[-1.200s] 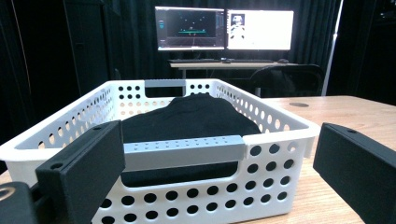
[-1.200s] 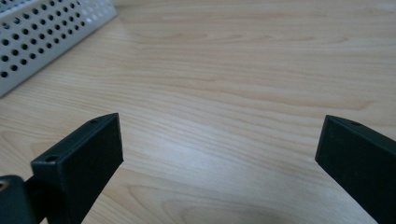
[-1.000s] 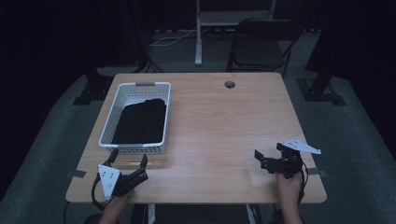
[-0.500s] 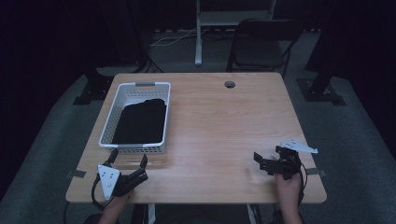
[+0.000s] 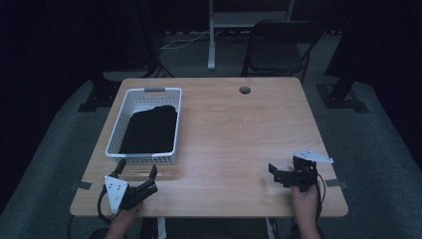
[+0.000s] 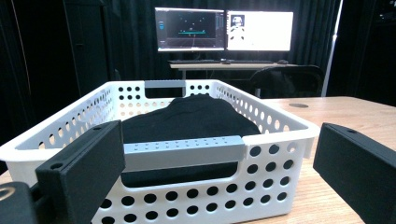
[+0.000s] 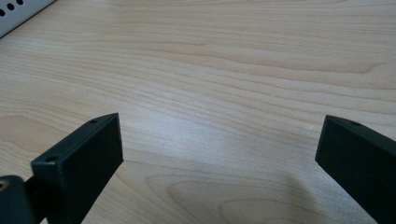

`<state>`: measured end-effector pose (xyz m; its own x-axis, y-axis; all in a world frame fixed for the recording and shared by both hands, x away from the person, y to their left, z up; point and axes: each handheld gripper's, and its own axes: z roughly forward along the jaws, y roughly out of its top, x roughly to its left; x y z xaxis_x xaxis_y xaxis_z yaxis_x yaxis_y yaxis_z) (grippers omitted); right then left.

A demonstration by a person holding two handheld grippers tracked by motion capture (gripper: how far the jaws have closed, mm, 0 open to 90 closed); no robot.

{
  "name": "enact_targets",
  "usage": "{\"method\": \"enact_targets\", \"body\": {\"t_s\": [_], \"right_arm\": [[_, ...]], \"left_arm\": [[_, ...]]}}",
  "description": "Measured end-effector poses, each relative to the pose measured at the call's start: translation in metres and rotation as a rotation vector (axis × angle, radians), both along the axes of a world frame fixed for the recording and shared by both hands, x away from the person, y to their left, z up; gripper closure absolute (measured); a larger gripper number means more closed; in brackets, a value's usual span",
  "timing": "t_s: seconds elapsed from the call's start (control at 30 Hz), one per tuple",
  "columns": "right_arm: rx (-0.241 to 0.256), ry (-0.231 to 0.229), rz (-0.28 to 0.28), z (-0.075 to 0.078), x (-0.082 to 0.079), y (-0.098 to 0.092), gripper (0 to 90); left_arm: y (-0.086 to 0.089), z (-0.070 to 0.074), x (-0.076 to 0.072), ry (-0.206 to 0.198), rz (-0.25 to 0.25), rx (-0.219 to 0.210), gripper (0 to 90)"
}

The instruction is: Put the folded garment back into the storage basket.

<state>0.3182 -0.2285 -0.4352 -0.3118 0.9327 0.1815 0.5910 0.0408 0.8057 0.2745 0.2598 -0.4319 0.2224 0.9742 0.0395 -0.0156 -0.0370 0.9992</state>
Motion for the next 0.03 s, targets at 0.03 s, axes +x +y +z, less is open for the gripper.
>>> {"method": "enact_targets", "body": {"t_s": [0.03], "right_arm": [[-0.003,0.002,0.0,0.0,0.0,0.0003,0.9]], "left_arm": [[-0.0001,0.0,0.0001,0.0,0.0,0.0,3.4]]}}
